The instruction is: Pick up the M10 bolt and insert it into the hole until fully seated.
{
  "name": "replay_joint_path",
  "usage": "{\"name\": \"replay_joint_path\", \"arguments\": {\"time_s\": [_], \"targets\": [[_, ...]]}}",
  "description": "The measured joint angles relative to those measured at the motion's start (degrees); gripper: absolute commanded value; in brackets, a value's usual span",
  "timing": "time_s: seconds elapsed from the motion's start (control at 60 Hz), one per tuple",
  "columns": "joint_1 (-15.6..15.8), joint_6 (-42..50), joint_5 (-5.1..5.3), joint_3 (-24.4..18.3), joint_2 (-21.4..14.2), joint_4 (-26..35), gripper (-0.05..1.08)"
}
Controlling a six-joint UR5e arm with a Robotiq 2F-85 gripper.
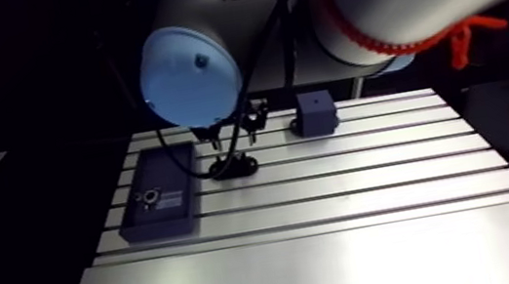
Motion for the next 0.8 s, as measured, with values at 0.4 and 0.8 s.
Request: {"name": "replay_joint_path", "arguments": {"time_s": [0.4,0.8], "targets": [[0.07,0.00,-0.16,0.02,0.75,-0.06,0.40],[0.08,0.13,-0.18,0.43,1.06,-0.11,0.45]]}}
